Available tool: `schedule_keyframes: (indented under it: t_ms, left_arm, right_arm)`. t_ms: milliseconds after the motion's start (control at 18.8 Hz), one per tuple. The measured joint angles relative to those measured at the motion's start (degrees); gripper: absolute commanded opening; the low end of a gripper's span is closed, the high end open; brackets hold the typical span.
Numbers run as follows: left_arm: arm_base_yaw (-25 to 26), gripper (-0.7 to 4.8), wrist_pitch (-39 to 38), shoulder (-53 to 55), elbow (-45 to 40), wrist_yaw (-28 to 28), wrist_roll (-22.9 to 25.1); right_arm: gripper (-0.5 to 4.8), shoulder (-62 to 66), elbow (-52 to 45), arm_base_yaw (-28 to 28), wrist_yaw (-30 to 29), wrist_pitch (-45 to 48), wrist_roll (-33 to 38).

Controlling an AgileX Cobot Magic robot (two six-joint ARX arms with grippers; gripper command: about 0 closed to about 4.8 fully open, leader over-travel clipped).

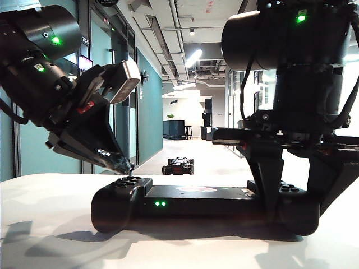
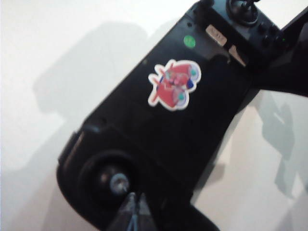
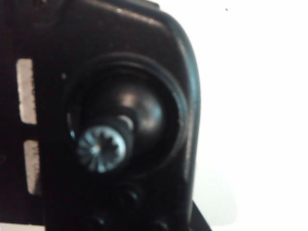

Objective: Push the left joystick on the remote control sitting on the white table forward to make the robot dog walk in a straight line until it approaches the door.

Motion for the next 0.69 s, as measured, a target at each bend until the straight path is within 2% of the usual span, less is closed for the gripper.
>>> schedule_keyframes:
  t_ms: [266, 692]
  left_arm:
    - [0.0, -0.06, 2.9, 2.4, 0.0, 2.6, 0.0]
    - [0.0, -0.06, 5.4, 2.8, 0.0, 1.4, -1.3]
  right_arm:
    - [1.79, 0.0, 0.0, 0.0, 0.0, 0.0, -0.1]
    - [1.79, 0.0, 0.0, 0.0, 0.0, 0.0, -0.1]
